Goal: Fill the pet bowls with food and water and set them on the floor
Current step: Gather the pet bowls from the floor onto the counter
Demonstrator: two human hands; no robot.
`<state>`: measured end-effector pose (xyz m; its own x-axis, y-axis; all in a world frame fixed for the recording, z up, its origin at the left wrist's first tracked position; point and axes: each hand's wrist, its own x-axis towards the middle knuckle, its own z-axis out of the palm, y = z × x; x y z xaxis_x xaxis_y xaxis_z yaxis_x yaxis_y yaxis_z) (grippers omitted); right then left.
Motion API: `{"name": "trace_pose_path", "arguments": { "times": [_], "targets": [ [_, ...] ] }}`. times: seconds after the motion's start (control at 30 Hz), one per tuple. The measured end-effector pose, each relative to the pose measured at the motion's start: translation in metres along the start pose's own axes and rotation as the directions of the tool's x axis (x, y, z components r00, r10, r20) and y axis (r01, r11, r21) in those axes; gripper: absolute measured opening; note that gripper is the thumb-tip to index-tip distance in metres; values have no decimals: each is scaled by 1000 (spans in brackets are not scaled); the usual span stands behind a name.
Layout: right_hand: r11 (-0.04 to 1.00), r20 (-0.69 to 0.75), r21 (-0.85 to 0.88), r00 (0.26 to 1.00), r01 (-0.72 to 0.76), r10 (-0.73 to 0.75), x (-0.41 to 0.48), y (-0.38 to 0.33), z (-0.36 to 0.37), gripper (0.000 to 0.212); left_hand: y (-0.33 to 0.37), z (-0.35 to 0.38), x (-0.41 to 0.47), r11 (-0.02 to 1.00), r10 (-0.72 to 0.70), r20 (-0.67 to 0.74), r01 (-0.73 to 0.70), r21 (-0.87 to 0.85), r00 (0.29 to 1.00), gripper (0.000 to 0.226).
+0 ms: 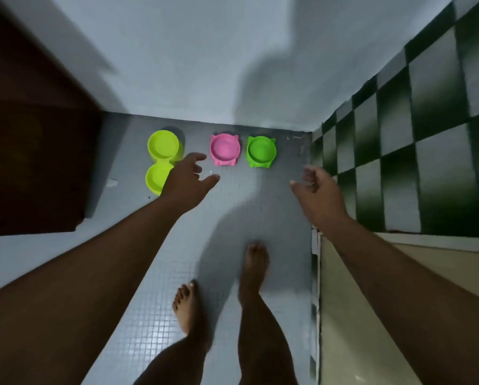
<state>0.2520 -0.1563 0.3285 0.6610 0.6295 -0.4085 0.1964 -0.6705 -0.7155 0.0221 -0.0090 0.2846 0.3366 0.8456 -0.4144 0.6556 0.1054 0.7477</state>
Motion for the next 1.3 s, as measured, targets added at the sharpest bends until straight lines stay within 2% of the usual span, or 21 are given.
{"name": "trace_pose_path", "arguments": {
  "times": [0.1, 0.23, 0.37, 0.47, 0.57, 0.63, 0.7, 0.83, 0.97, 1.03, 1.17, 1.3],
  "targets": [
    [999, 73, -23, 997, 36, -34, 89, 29, 48, 50, -38, 42, 65, 1000, 0, -7, 0, 20, 1000, 68],
    [998, 153, -47, 988, 44, -36, 197, 87, 110, 72, -101, 107, 150, 997, -26, 12, 25, 66, 1000, 88],
    [987, 135, -154, 991, 42, -21, 269, 164, 148, 83, -154, 158, 211, 994, -69, 1, 69, 82, 998, 95],
    [977, 80, -213, 997, 6, 11, 312, 209, 172, 106, -182, 185, 245, 995, -60, 4, 59, 81, 998, 98],
    [991, -18, -79, 994, -108, 107, 352, 231, 197, 134, -202, 203, 281, 997, -78, -5, 78, -6, 997, 94],
    [990, -72, 10, 988, -139, 139, 381, 241, 210, 140, -209, 211, 303, 991, -111, -71, 106, -79, 991, 92],
    [988, -86, -42, 985, -150, 146, 401, 248, 220, 129, -214, 216, 320, 986, -142, -135, 127, -108, 981, 88],
    [967, -65, -200, 987, -157, 147, 420, 256, 234, 111, -223, 225, 340, 986, -158, -150, 148, -81, 976, 66],
    [953, -122, -272, 987, -132, 102, 416, 250, 239, 50, -234, 229, 352, 970, -228, -184, 208, -122, 956, 55],
    [957, -179, -257, 979, -137, 92, 418, 252, 240, 32, -225, 231, 351, 960, -261, -221, 229, -161, 940, 54],
    [964, -260, -234, 964, -126, 63, 418, 248, 241, 17, -224, 240, 354, 948, -302, -282, 257, -186, 911, 47],
    [968, -296, -218, 954, -123, 54, 413, 240, 242, 19, -227, 242, 352, 937, -336, -286, 287, -201, 897, 47]
  ]
}}
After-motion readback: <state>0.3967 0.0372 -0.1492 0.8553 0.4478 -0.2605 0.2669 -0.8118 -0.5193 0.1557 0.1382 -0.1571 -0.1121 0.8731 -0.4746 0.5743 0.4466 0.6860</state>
